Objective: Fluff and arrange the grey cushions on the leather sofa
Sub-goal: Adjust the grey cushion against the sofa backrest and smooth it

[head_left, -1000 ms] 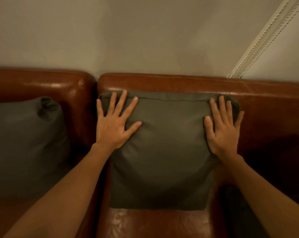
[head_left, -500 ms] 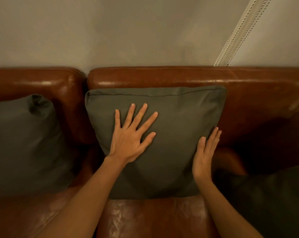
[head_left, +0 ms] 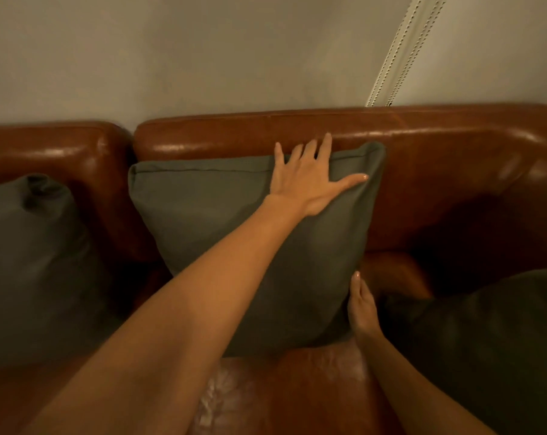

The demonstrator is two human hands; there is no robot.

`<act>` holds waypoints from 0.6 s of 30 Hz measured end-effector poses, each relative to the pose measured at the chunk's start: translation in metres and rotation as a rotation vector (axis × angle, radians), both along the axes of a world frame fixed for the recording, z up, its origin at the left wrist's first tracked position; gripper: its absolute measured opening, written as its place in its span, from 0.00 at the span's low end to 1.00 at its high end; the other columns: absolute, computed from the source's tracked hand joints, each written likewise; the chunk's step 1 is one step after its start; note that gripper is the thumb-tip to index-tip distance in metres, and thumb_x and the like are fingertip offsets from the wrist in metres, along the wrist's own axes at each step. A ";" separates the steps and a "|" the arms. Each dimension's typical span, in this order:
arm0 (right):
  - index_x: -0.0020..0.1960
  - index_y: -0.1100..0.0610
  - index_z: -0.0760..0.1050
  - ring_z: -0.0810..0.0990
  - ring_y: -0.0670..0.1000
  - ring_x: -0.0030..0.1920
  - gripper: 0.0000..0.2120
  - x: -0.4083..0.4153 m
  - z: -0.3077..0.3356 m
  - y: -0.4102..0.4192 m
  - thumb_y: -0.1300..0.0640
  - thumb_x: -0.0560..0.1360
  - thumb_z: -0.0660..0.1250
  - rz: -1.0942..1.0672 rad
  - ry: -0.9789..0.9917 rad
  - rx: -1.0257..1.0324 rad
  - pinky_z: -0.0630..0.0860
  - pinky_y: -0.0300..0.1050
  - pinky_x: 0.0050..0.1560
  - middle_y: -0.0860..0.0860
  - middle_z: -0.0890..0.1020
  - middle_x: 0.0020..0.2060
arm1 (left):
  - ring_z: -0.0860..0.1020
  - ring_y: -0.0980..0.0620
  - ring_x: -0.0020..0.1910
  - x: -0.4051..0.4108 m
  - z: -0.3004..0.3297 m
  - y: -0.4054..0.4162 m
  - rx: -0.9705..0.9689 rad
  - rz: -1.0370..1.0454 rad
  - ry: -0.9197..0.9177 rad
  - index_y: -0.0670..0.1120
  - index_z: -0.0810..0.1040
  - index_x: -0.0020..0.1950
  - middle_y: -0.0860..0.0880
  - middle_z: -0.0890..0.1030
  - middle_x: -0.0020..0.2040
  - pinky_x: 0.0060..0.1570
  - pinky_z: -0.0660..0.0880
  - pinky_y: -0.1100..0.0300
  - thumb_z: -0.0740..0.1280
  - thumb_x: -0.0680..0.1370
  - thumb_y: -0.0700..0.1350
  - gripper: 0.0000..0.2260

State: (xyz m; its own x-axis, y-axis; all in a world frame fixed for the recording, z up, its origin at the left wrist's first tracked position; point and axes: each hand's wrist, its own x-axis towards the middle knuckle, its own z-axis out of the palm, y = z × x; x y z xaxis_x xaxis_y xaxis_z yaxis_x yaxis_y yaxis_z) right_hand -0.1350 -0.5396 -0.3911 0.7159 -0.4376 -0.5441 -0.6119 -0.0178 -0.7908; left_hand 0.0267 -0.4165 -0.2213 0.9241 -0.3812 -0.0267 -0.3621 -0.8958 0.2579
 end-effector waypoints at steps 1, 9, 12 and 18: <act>0.75 0.54 0.66 0.69 0.54 0.71 0.31 -0.003 0.001 -0.001 0.36 0.79 0.52 -0.011 -0.009 -0.009 0.64 0.50 0.71 0.53 0.71 0.72 | 0.62 0.43 0.74 0.002 0.002 -0.002 -0.009 0.017 0.021 0.47 0.57 0.78 0.44 0.65 0.75 0.72 0.49 0.37 0.49 0.73 0.74 0.42; 0.54 0.53 0.77 0.77 0.52 0.57 0.25 -0.017 0.025 0.008 0.37 0.79 0.51 0.128 -0.260 -0.331 0.71 0.47 0.59 0.50 0.80 0.50 | 0.76 0.41 0.58 -0.017 0.028 0.045 -0.141 0.119 -0.300 0.49 0.72 0.49 0.46 0.81 0.55 0.50 0.67 0.49 0.53 0.80 0.64 0.20; 0.53 0.56 0.76 0.75 0.54 0.59 0.23 -0.001 0.047 0.016 0.41 0.82 0.51 0.231 -0.322 -0.504 0.66 0.56 0.67 0.55 0.79 0.52 | 0.76 0.39 0.57 -0.025 0.050 0.080 -0.201 0.220 -0.352 0.47 0.74 0.50 0.42 0.81 0.54 0.48 0.69 0.49 0.54 0.81 0.62 0.20; 0.44 0.55 0.73 0.65 0.45 0.41 0.13 0.047 0.130 0.027 0.54 0.84 0.56 0.375 -0.772 -0.746 0.63 0.44 0.47 0.47 0.70 0.39 | 0.76 0.37 0.57 -0.045 0.084 0.161 -0.516 0.576 -0.394 0.45 0.77 0.53 0.38 0.80 0.54 0.50 0.70 0.48 0.54 0.80 0.63 0.24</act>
State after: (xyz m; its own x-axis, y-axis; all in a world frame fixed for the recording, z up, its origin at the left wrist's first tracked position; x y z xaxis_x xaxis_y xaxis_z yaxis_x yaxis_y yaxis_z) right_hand -0.0881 -0.5128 -0.2615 0.9010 -0.1547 0.4053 0.1773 -0.7215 -0.6693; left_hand -0.0183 -0.2558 -0.1371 0.8825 0.2729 0.3830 -0.0360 -0.7728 0.6337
